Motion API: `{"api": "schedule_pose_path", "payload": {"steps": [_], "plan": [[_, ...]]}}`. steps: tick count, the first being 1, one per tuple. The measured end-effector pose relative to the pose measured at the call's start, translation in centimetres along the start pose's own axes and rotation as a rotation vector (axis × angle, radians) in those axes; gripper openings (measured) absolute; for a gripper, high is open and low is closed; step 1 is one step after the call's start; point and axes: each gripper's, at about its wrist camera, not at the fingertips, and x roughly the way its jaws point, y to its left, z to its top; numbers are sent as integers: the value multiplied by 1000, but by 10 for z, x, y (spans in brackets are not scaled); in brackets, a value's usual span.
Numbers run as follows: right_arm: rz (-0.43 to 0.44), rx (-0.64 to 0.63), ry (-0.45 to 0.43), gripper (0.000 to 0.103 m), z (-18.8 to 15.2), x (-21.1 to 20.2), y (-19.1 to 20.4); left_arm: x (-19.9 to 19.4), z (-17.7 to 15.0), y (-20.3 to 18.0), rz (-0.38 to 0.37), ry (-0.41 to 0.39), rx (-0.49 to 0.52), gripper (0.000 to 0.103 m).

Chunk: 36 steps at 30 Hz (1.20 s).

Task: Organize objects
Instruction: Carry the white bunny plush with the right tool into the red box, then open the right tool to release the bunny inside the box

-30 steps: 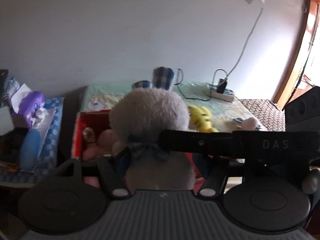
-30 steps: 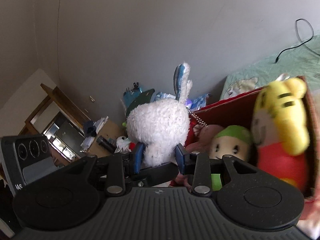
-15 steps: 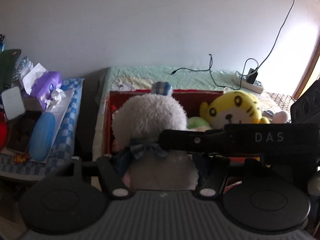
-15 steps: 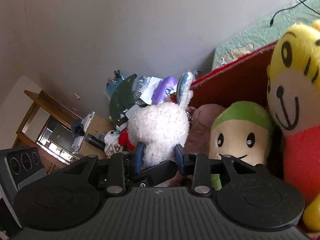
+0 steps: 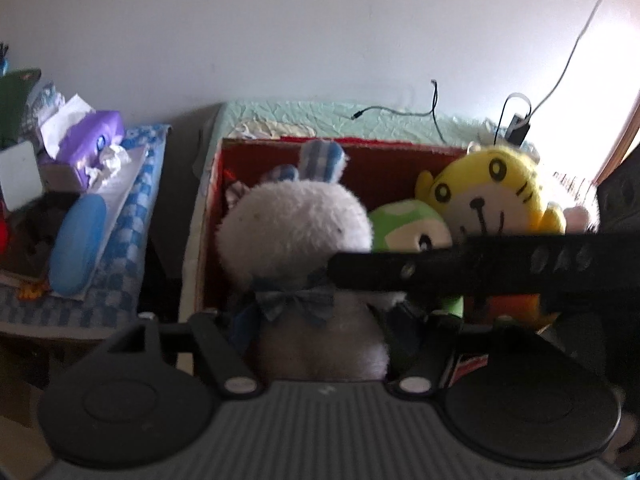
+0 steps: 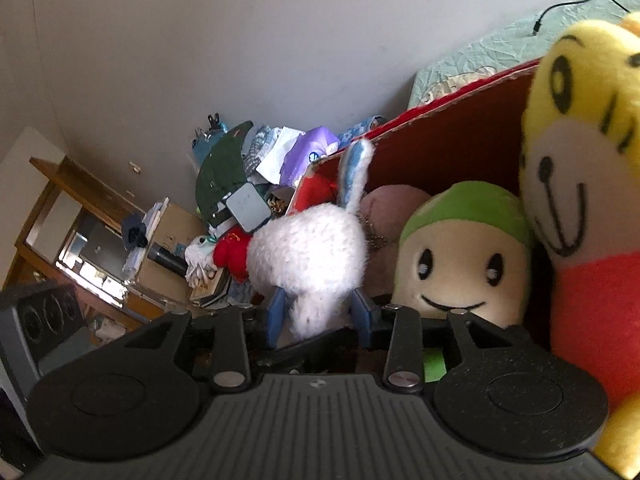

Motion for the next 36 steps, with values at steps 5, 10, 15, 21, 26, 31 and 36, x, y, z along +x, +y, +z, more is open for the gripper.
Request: {"api": "schedule_pose_path", "payload": {"steps": [5, 10, 15, 21, 26, 31, 36], "plan": [[-24, 12, -26, 39, 4, -4, -6, -1, -6, -9, 5, 13, 17, 75], [-76, -12, 2, 16, 4, 6, -7, -4, -6, -15, 14, 16, 24, 75], [-90, -44, 30, 14, -1, 15, -1, -11, -2, -10, 12, 5, 6, 74], [-74, -7, 45, 11, 1, 18, -6, -16, -2, -10, 9, 5, 7, 73], [-81, -30, 22, 13, 0, 7, -5, -14, 1, -12, 26, 19, -6, 73], [-55, 8, 2, 12, -1, -5, -13, -7, 2, -17, 73, 38, 13, 73], [-50, 31, -19, 12, -2, -13, -15, -2, 1, -19, 111, 71, 5, 73]]}}
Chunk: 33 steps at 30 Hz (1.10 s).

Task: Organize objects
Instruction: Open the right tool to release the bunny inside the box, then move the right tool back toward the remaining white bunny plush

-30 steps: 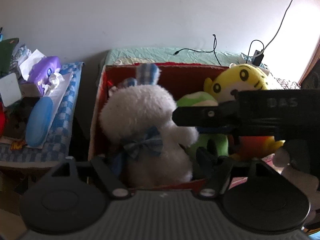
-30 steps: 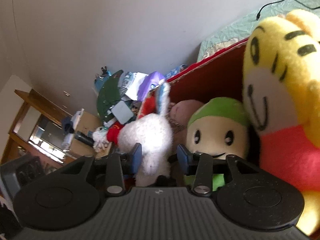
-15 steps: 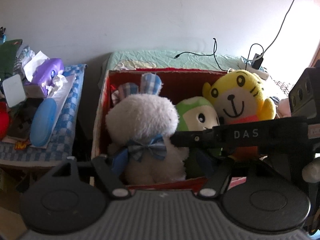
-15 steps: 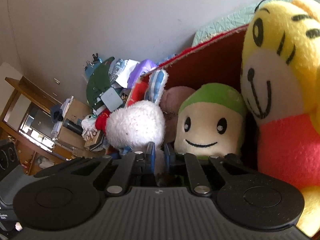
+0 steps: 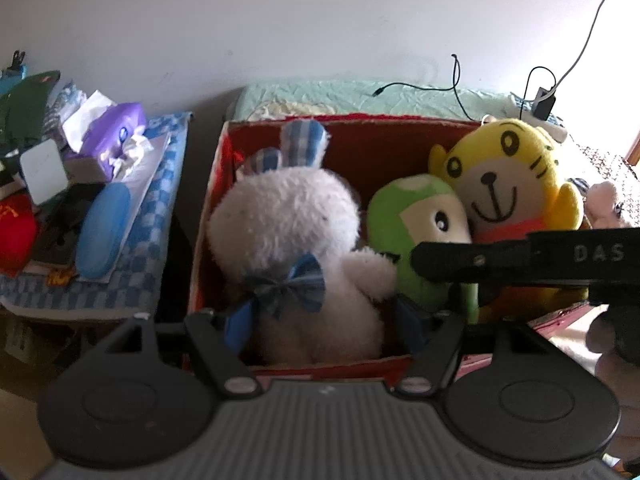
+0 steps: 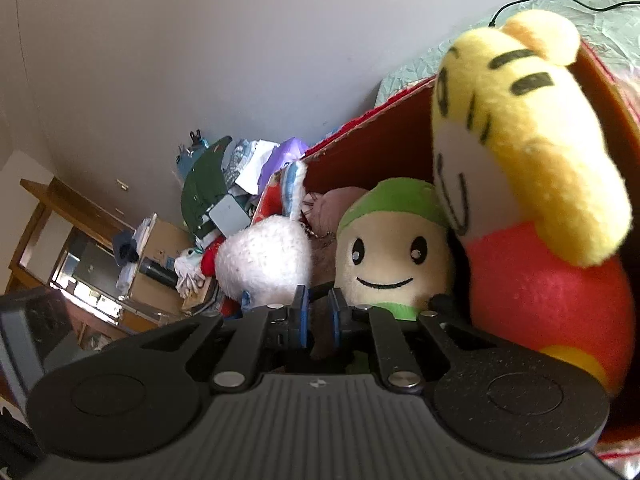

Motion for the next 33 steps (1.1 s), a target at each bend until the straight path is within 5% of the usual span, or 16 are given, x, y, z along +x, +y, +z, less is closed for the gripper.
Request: {"api": "schedule_pose_path", "payload": {"steps": [12, 33], "plan": [[-41, -49, -61, 23, -9, -16, 7, -12, 4, -14, 91, 8, 16, 76], [-77, -147, -143, 22, -23, -44, 4, -17, 3, -58, 137, -1, 68, 79]]}}
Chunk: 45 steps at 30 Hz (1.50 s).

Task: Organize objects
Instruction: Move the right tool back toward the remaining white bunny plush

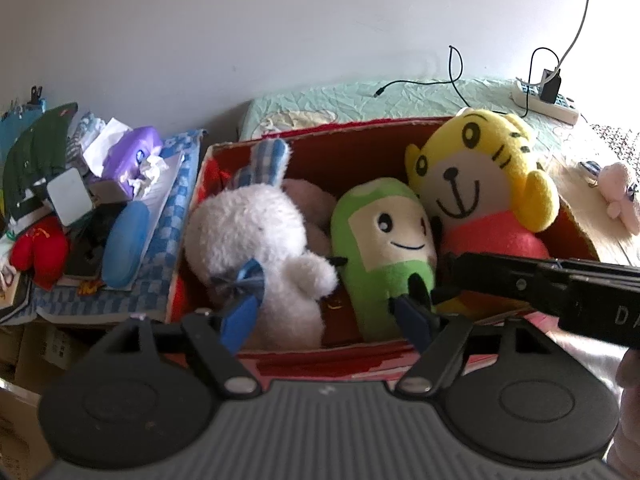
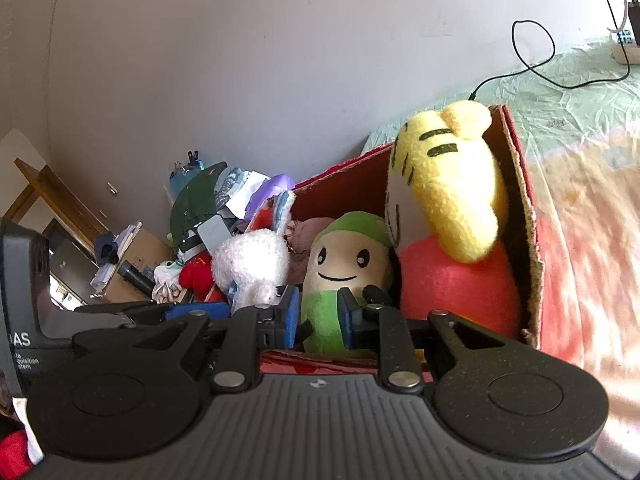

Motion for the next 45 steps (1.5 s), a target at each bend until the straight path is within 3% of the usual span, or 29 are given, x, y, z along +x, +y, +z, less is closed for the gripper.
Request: {"api": "schedule_pose_path", "payload": {"steps": [7, 15, 22, 30, 35, 41, 45], "plan": [[-2, 2, -17, 25, -2, -10, 0, -7, 1, -7, 13, -19, 18, 79], [15, 20, -35, 26, -8, -33, -8, -31, 7, -20, -43, -80, 48, 78], [-12, 71, -80, 26, -6, -68, -31, -53, 19, -54, -173, -148, 102, 77], [-130, 163, -115, 26, -4, -115, -90, -54, 35, -120, -344, -158, 161, 77], [-200, 231, -138, 27, 3, -145, -134, -37, 43, -175, -441, -117, 195, 77], [-318, 306, -169, 28, 15, -183, -197, 16, 46, -233, -563, 17, 141, 77], [-383, 343, -184, 29, 26, -202, -237, 45, 46, -262, -601, 88, 95, 77]]}}
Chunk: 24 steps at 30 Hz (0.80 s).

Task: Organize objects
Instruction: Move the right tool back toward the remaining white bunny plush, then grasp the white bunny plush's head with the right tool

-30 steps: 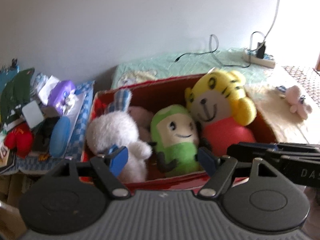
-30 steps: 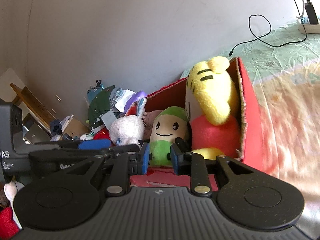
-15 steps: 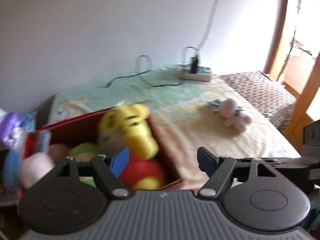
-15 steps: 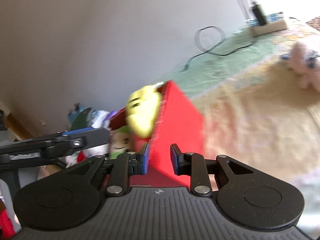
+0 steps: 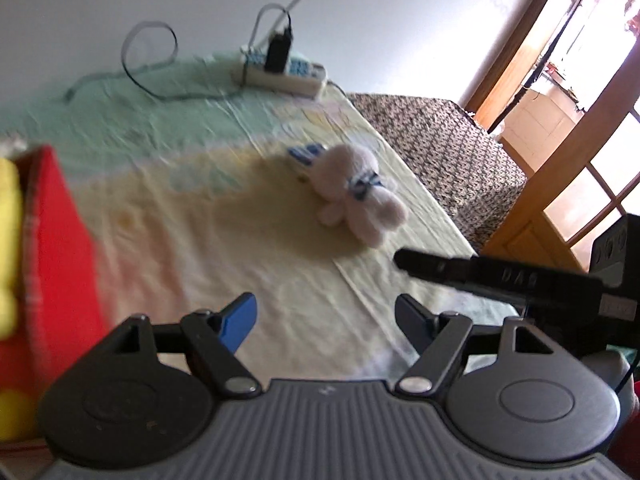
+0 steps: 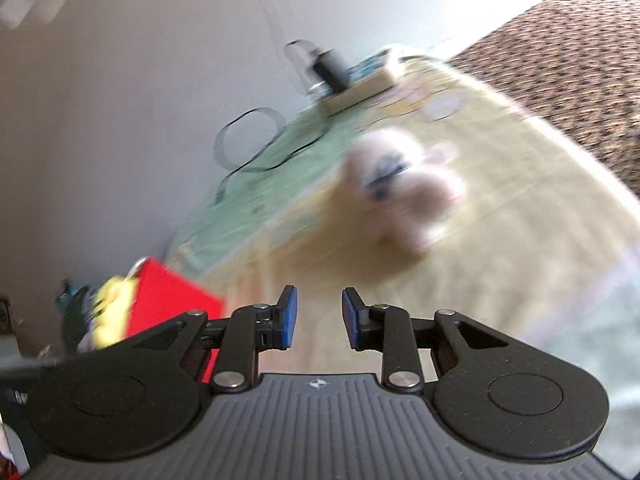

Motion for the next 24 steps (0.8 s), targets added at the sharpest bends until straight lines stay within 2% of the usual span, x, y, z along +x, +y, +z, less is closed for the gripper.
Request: {"api": "schedule_pose_path", "payload": {"steps": [5, 8, 12, 15, 17, 22, 24], "plan": [[-58, 18, -9, 30, 28, 8, -37, 36, 3, -9, -36, 44, -69, 77], [-58, 36, -4, 40, 43, 19, -51, 51, 5, -10, -52, 55, -113, 77], [-42, 24, 14, 46, 58, 36, -59, 68, 9, -14, -33, 72, -140, 78], [-48, 0, 35, 46, 66, 52, -63, 74, 13, -16, -19, 72, -147, 78], [-22, 22, 65, 46, 69, 62, -68, 77, 15, -18, -2, 73, -147, 78], [73, 92, 123, 31, 68, 70, -73, 77, 18, -19, 24, 70, -152, 78], [121, 114, 157, 29, 65, 69, -72, 76, 20, -18, 29, 71, -153, 78]]}}
